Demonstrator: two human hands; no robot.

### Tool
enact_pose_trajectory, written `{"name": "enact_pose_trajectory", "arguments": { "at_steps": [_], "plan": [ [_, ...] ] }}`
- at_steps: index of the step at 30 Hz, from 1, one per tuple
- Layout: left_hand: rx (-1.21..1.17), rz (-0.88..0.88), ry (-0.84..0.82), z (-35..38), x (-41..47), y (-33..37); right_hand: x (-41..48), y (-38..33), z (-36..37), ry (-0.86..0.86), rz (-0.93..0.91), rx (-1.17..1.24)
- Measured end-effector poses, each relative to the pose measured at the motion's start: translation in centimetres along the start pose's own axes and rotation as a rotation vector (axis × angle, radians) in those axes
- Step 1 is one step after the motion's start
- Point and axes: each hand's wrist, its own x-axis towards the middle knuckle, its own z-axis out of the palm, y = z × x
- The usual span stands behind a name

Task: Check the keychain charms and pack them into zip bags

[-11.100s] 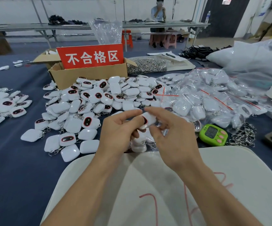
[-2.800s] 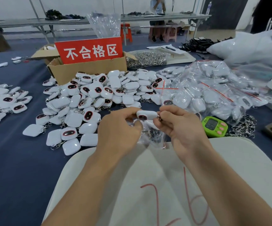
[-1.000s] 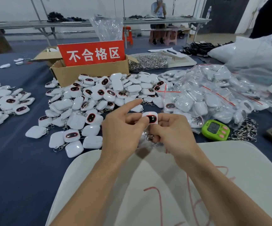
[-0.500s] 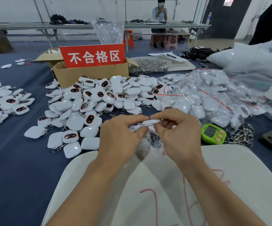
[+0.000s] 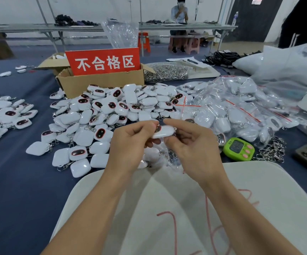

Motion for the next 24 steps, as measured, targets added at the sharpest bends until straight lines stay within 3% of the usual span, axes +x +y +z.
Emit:
{"name": "enact_pose_trajectory", "arguments": {
  "at_steps": [8, 11, 15, 18, 20, 24],
  "plan": [
    [0.228, 0.162, -0.019, 0.7, -0.3, -0.2, 0.4, -0.4, -0.6, -0.007, 0.104, 0.052],
    [0.366, 0.176, 0.026, 1.3, -1.0, -0.3, 1.0, -0.1, -1.6, 0.095, 0.177, 0.063],
    [0.826, 0.228, 0.024, 3.5, -2.4, -0.8, 2.0, 0.3, -3.6, 0.314, 0.199, 0.009],
    [1.197, 0.282, -0.017, 4.4, -2.8, -1.4, 1.9, 0.3, -4.0, 0.385, 0.190, -0.146],
    [1.229, 0.250, -0.055, 4.1, -2.5, -1.6, 1.8, 0.3, -3.7, 0.387, 0.167, -0.276],
    [1.029, 0.152, -0.025, 3.5, -2.3, -1.7, 1.9, 0.4, -3.6, 0.337, 0.194, -0.402]
  ]
}}
